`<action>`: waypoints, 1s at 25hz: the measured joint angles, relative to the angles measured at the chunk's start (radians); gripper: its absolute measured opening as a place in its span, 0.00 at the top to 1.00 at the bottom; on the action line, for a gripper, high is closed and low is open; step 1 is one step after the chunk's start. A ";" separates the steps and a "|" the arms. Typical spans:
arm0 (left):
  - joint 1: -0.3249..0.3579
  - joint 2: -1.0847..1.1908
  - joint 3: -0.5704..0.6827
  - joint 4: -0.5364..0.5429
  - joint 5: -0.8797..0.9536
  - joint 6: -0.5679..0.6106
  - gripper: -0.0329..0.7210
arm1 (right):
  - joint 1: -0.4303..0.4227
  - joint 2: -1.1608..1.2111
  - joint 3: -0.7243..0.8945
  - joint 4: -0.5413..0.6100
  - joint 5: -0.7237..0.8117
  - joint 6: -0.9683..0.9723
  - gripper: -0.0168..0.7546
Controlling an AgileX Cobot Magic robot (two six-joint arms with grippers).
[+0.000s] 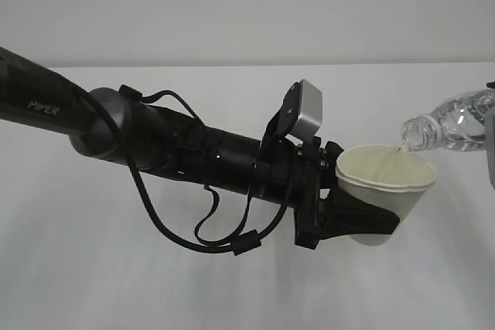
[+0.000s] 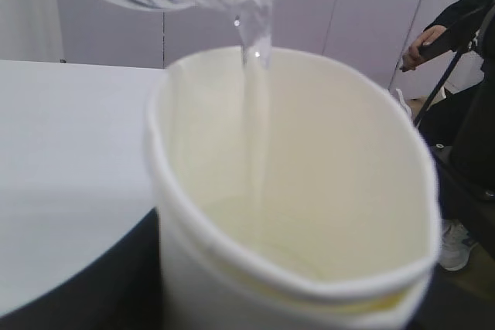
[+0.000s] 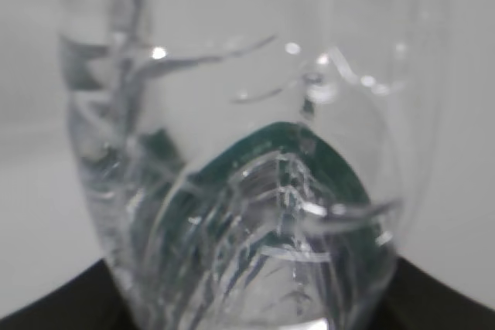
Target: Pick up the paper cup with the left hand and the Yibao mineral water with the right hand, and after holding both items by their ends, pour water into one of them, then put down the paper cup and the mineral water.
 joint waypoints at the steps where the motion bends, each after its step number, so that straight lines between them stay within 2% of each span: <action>1: 0.000 0.000 0.000 0.000 0.000 0.000 0.38 | 0.000 0.000 0.000 0.000 0.000 0.000 0.46; 25: 0.000 0.000 0.000 0.001 0.000 0.000 0.38 | 0.002 0.000 0.000 -0.032 0.002 0.002 0.46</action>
